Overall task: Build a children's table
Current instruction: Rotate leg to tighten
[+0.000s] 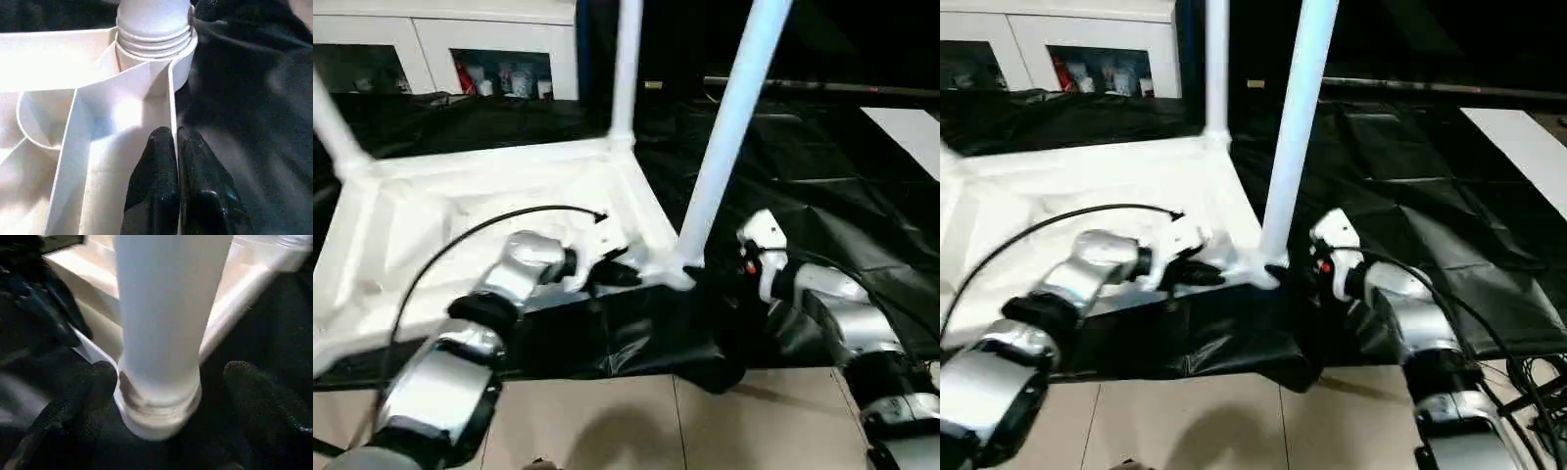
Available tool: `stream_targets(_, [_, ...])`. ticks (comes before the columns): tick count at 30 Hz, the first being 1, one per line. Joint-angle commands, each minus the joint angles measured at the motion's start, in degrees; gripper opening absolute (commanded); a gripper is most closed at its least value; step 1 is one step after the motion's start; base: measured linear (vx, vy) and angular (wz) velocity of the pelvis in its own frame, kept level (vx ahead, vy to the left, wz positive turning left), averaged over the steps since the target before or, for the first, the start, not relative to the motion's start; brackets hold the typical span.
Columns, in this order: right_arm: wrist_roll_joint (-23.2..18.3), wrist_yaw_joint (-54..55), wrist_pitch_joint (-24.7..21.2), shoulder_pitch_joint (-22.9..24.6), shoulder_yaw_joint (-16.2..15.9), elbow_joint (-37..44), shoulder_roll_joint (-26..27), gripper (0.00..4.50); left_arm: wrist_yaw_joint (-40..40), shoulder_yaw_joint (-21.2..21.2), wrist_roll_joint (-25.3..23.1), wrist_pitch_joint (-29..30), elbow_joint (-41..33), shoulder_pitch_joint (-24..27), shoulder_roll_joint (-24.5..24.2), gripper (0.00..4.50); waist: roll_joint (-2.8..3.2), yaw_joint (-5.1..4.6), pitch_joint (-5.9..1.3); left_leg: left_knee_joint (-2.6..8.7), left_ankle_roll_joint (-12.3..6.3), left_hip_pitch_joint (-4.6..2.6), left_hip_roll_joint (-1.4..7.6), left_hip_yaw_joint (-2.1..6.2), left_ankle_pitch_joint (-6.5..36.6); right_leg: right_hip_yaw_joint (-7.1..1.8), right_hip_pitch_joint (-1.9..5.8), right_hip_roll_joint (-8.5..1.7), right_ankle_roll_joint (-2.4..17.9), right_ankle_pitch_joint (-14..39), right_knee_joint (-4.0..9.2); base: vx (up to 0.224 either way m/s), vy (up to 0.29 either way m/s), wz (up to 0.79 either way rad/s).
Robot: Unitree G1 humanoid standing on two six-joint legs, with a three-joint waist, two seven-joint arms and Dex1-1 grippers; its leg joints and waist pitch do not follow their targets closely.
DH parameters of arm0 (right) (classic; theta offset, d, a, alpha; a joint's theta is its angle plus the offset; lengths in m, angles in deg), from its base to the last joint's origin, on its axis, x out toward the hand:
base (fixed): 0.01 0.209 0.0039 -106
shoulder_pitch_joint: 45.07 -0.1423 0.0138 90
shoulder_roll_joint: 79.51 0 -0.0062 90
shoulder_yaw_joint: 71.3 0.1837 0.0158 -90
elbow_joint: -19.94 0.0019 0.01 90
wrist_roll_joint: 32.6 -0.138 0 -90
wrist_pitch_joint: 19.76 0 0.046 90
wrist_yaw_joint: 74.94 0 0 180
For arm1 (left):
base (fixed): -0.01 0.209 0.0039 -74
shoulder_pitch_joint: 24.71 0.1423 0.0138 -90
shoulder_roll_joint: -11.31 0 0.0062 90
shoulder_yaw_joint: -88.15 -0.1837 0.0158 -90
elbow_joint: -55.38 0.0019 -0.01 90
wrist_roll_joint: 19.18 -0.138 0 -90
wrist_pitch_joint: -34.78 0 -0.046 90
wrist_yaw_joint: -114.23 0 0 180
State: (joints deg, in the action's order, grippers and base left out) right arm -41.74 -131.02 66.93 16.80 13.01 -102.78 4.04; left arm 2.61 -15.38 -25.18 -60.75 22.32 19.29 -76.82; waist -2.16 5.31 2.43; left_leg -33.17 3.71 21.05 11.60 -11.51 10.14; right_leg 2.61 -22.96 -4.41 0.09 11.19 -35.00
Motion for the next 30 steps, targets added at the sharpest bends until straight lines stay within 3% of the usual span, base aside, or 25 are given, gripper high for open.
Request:
stream_targets(1, [-0.48,-2.57,-0.73,0.75,-1.22,2.43,-1.02,3.91,4.55,-1.19,1.70,-0.11,-0.61,1.84,0.63,0.00,-0.70,0.33,-2.97,3.48,-4.32,-0.64,2.18,0.71,11.09,-2.04,2.67,-3.80,13.93,8.56,4.04,0.000,0.000,0.00])
stream_targets(7, [-0.19,-6.82,-1.56,1.58,-3.22,3.37,-1.35,3.91,7.35,-0.76,2.71,0.39,-2.26,2.49,-0.27,0.00,-0.79,0.90,-2.93,3.57,-3.60,-0.70,2.18,0.70,11.34,-2.10,2.47,-3.92,13.31,10.07,4.10,0.000,0.000,0.00])
stream_targets(13, [0.62,-6.93,-1.25,1.58,-4.11,2.92,-1.11,3.20,7.30,-0.60,2.45,0.62,-2.79,2.70,-0.35,0.00,-0.91,1.13,-3.02,3.49,-3.66,-0.64,2.06,0.71,9.92,-2.13,2.52,-3.93,12.97,8.54,3.93,0.000,0.000,0.00])
stream_targets(16, [0.44,-6.63,-1.26,1.72,-3.92,3.02,-0.81,3.13,7.63,-0.46,2.38,1.02,-3.49,2.97,-0.48,0.00,-0.86,1.12,-3.03,3.49,-3.67,-0.66,2.08,0.70,9.99,-2.12,2.50,-3.89,13.10,8.38,3.91,0.000,0.000,0.00])
stream_targets(18, [0.47,-6.56,-1.05,1.66,-3.89,2.53,-0.41,2.79,7.83,-0.37,2.36,1.20,-3.74,3.10,-0.58,0.00,-0.76,1.14,-3.00,3.53,-3.52,-0.69,2.11,0.71,10.30,-2.11,2.49,-3.94,13.05,8.92,3.98,0.000,0.000,0.00])
stream_targets(30, [1.49,-5.51,0.65,2.40,-4.26,-0.31,0.53,2.48,7.64,-0.59,1.92,1.54,-4.13,3.52,-0.79,0.00,-0.39,1.05,-3.06,3.57,-2.93,-0.75,2.08,0.74,11.04,-2.12,2.53,-3.90,13.37,8.56,4.01,0.000,0.000,0.00])
